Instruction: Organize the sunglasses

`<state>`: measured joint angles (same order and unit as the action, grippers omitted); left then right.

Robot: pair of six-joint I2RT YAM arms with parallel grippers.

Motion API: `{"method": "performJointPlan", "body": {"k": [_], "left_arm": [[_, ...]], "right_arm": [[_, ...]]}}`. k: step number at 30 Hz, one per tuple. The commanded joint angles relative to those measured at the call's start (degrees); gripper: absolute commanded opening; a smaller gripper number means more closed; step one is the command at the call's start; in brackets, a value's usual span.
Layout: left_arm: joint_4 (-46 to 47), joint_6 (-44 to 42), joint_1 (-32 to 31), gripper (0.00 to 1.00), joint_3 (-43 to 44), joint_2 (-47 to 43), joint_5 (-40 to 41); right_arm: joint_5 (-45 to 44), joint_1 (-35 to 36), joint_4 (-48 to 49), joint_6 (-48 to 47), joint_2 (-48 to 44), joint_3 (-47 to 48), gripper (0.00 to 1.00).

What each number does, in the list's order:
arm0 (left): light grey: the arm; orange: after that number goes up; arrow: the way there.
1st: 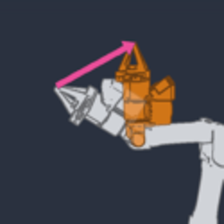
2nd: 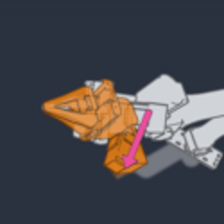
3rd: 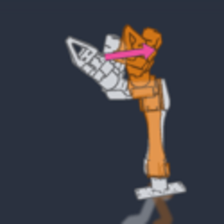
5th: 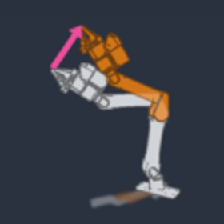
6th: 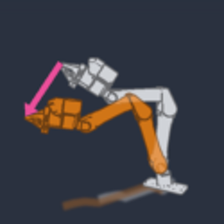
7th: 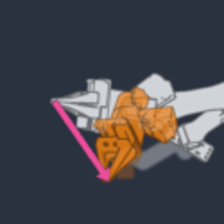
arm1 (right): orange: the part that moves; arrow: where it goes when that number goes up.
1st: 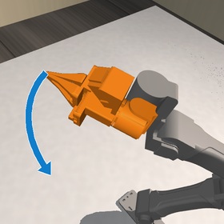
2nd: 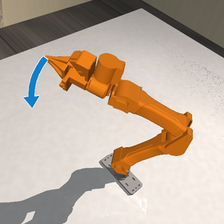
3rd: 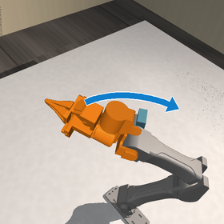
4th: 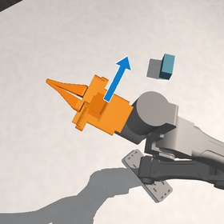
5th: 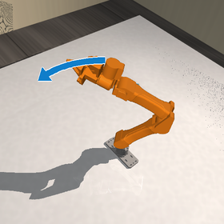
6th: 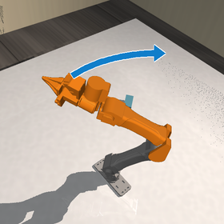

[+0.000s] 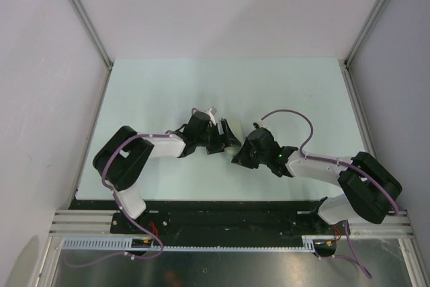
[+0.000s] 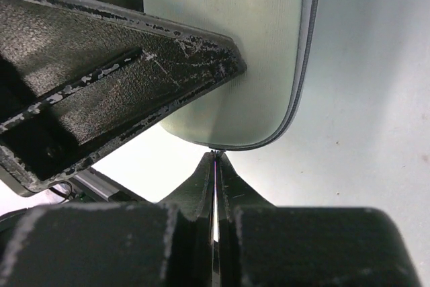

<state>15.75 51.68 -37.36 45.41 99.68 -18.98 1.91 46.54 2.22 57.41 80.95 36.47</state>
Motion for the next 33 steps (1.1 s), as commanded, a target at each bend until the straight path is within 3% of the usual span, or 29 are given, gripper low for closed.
{"method": "performJointPlan", "body": {"k": [1,2,8,24,33], "left_arm": [[1.8,1.8,-0.1,0.87,-0.1,1.1,-0.7],[2.1,1.8,-0.1,0.80,0.1,1.6,-1.1],[3.3,2.3,0.3,0.66,-0.1,2.0,-2.3],[3.2,0.4,4.5,0.49,-1.5,1.9,-6.6],[2.1,-2.2,5.4,0.46,-0.8,3.1,-7.8]], "right_arm": [[1.4,-0.1,-0.1,-1.0,-0.4,2.6,0.00],[1.4,-0.1,-0.2,-1.1,-0.3,2.6,0.00],[1.1,0.2,0.0,-2.2,0.4,2.5,0.00],[-5.1,1.2,-7.0,-9.9,3.7,2.5,0.00],[-9.3,0.7,-8.5,-13.4,3.5,2.6,0.00]]}}
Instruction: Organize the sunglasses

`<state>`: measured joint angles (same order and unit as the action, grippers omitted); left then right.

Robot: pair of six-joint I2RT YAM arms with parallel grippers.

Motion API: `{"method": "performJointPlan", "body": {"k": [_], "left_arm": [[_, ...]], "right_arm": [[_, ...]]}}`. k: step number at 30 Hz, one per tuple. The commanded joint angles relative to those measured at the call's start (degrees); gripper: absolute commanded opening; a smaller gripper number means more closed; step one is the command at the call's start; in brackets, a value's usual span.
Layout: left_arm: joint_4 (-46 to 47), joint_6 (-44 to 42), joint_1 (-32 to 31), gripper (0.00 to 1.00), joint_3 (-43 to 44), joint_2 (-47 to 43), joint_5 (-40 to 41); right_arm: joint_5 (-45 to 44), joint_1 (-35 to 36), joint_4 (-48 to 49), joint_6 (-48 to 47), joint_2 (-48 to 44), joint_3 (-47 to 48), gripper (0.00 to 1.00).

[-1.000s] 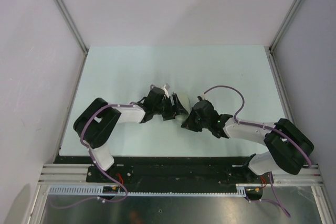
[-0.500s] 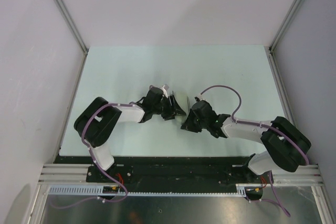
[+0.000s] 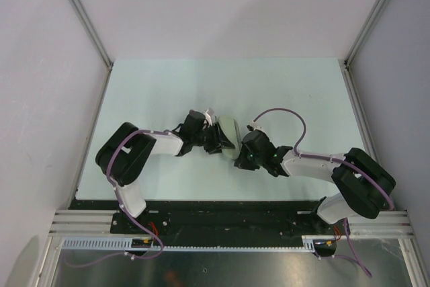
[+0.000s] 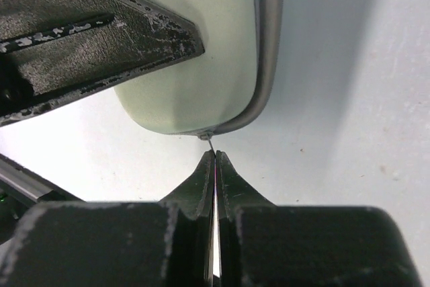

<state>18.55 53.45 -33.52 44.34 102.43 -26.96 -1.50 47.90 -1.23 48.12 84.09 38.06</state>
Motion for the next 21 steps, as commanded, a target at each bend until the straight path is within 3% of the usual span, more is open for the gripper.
{"method": "performJointPlan", "body": {"k": [1,11,16,19,20,21], "left_arm": [[-1.4,-4.6,1.4,0.46,0.7,0.6,0.0],[-4.9,-7.0,1.5,0.47,3.2,1.9,-1.3],[-5.8,-7.7,1.5,0.60,4.5,2.2,-2.0],[-6.2,-8.1,1.5,0.72,4.9,2.3,-2.7],[-6.5,-8.3,1.5,0.75,5.0,2.3,-2.7],[-7.1,-9.1,1.5,0.79,4.9,2.1,-2.8]], "right_arm": [[-6.1,-0.9,-5.3,-4.6,0.3,1.0,0.00],[-6.4,-3.8,-5.0,-10.5,-0.7,0.9,0.00],[-3.9,-3.2,-4.2,-11.6,-1.3,1.0,0.00],[-3.2,-1.7,-3.4,-12.3,-2.3,0.8,0.09],[-3.2,-1.3,-3.2,-12.3,-2.5,1.0,0.19],[-3.4,-1.1,-3.2,-12.1,-2.5,0.9,0.22]]}}
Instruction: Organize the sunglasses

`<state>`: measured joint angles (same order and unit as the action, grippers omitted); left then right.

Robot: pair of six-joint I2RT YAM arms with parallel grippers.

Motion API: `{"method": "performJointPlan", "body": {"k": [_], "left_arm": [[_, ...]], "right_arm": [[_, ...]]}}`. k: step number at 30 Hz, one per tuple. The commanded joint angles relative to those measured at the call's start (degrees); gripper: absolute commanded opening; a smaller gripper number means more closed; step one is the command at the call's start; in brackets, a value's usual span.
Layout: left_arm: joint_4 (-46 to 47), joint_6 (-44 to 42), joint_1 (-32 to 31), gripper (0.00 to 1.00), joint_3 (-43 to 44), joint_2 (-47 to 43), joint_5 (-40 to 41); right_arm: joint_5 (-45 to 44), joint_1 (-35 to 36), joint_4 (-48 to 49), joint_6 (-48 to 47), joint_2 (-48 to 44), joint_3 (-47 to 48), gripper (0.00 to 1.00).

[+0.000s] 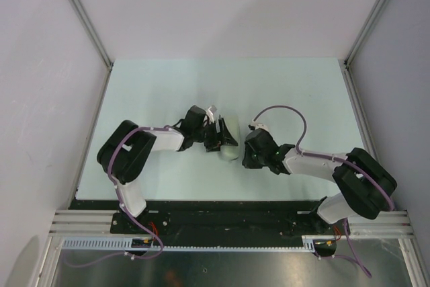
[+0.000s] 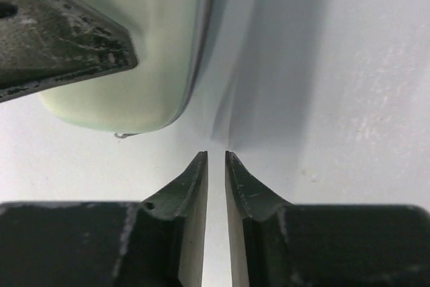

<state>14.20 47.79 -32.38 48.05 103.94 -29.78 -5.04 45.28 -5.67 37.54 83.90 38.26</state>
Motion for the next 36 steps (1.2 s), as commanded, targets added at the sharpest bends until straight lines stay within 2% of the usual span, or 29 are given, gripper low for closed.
{"method": "performJointPlan", "body": {"k": [1,2,6,13,17,25,30,36], "left_arm": [[-3.2,-3.9,0.4,0.81,1.3,0.5,0.1],[-3.9,-4.5,0.4,0.82,1.3,-0.1,0.4],[-10.6,-9.8,0.4,0.90,2.2,-1.3,4.3],[-14.3,-12.7,0.4,1.00,-1.2,-5.8,8.6],[-20.1,-14.6,0.4,1.00,-1.2,-9.1,13.4],[-23.1,-17.2,1.4,0.99,1.2,-16.7,17.9],[-23.0,-18.7,2.1,0.98,7.0,-12.9,20.6],[-21.5,-18.8,2.1,0.94,12.3,-8.8,18.4]], "right_arm": [[0.3,1.6,1.2,-1.3,-2.3,0.7,0.24],[0.4,1.9,1.5,-1.2,-2.5,0.7,0.28],[0.3,2.8,2.2,-0.6,-3.3,0.7,0.33],[-0.8,4.1,2.3,-1.5,-4.1,0.6,0.43],[-1.5,4.7,2.6,-2.6,-4.4,0.6,0.50],[-6.9,10.4,9.3,-6.0,-0.1,0.7,0.51],[-12.5,13.8,14.3,-3.5,6.0,0.6,0.50],[-18.5,16.0,16.7,0.7,9.7,0.6,0.50]]}}
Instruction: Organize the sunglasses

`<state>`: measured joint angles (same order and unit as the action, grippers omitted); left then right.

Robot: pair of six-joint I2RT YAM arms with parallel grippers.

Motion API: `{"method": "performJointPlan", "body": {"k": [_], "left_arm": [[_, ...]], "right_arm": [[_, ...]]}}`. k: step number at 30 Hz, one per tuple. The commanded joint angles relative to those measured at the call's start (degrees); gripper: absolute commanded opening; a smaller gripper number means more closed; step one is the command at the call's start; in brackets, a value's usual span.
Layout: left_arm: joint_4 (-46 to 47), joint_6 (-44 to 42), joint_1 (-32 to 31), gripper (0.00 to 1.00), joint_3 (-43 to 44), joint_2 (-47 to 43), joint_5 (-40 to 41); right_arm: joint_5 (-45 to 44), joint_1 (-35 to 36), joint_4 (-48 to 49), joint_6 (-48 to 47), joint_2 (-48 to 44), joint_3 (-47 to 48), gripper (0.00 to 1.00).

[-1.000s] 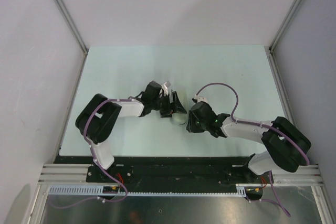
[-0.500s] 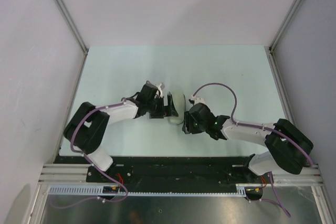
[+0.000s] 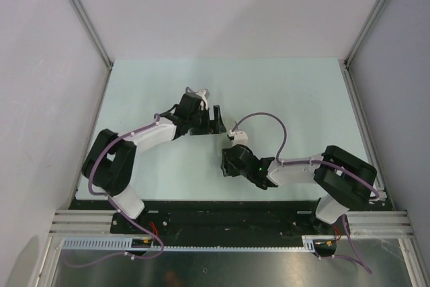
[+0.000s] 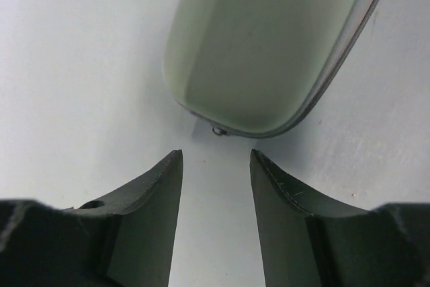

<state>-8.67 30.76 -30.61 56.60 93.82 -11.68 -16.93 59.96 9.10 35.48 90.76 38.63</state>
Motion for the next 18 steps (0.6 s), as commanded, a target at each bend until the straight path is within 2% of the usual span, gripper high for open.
{"method": "performJointPlan", "body": {"k": [1,9,18], "left_arm": [[1.5,-2.1,0.4,0.93,4.3,1.7,-0.2],[1.5,-2.7,0.3,0.83,6.5,3.6,-4.6],[1.8,-3.3,-0.6,0.81,5.0,0.4,-4.6]], "right_arm": [[-7.1,1.6,2.5,3.0,3.1,0.2,0.50],[-16.0,2.9,-3.3,8.7,2.1,0.2,0.45],[-21.7,7.1,0.3,8.3,4.6,0.3,0.39]]}}
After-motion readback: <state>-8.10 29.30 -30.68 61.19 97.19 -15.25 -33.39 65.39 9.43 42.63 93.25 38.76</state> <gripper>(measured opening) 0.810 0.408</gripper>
